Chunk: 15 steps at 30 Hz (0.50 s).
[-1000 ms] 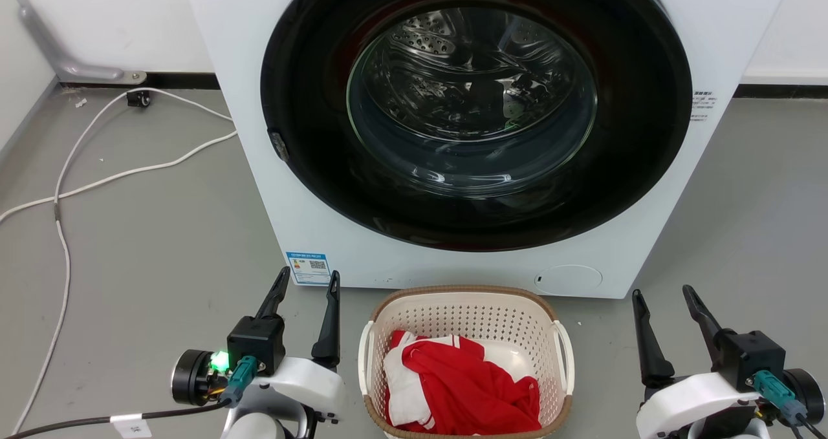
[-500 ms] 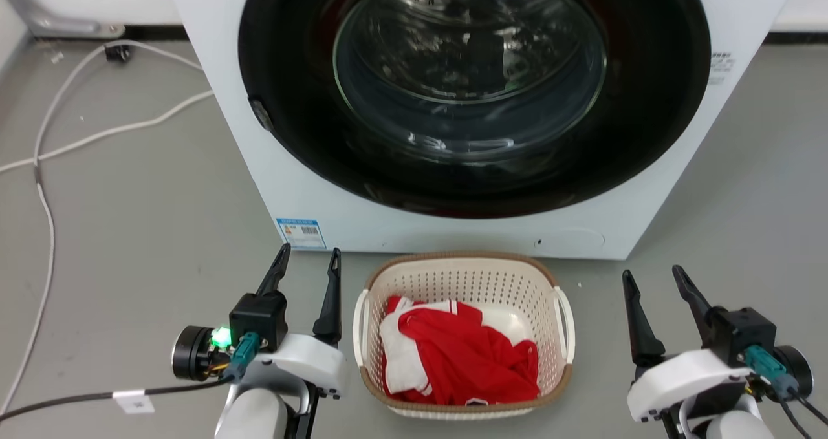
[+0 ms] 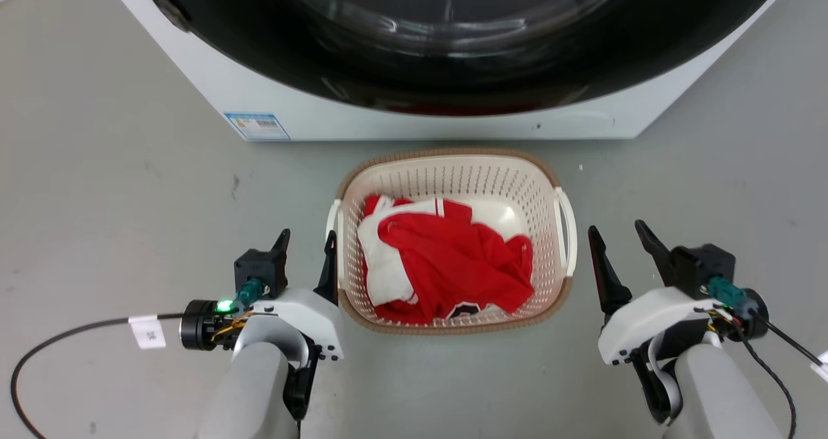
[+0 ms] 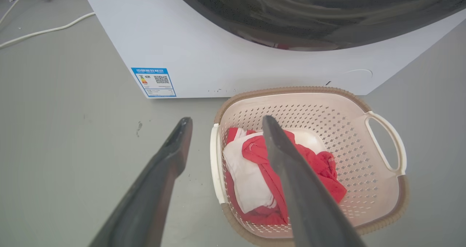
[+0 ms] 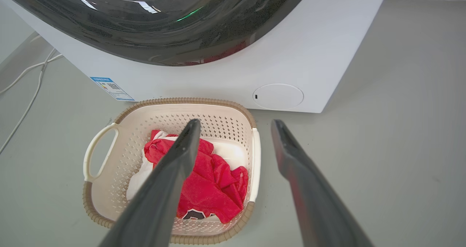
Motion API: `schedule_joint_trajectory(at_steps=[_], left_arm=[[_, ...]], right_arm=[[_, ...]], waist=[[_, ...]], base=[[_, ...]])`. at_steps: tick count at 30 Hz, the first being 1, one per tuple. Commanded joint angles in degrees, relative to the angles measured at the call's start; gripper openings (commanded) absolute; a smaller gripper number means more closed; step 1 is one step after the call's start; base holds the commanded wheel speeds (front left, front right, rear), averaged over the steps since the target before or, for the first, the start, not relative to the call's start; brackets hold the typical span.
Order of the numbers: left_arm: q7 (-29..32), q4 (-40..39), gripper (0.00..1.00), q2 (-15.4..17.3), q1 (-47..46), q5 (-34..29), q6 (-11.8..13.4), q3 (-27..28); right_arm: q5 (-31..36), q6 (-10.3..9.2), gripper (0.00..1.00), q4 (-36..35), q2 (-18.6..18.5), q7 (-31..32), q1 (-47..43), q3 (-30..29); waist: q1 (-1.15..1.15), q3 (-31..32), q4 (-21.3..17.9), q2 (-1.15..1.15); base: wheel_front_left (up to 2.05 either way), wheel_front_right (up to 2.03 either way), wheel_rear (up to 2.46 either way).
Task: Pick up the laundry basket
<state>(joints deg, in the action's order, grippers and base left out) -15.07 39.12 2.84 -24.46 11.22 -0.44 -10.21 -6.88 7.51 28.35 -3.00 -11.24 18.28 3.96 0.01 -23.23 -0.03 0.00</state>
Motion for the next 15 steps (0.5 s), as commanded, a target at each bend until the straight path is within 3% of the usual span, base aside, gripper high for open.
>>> schedule_joint_trajectory(at_steps=[1, 15], left_arm=[[-0.15, 1.81, 1.0, 0.07, -1.81, 0.04, -0.06, 0.23], [2.7, 23.52, 1.0, 0.84, -17.41, 3.63, -2.28, 1.81]], right_arm=[[-0.38, -0.03, 1.0, 1.61, -0.25, -0.03, 1.9, 0.51], [-6.76, -0.04, 1.0, 22.43, -0.55, -0.97, 17.01, 7.56]], waist=[[-0.01, -3.88, -1.13, 0.0], [-0.01, -13.52, -3.09, 0.0]], base=[[0.0, 0.0, 0.0], [0.0, 0.0, 0.0]])
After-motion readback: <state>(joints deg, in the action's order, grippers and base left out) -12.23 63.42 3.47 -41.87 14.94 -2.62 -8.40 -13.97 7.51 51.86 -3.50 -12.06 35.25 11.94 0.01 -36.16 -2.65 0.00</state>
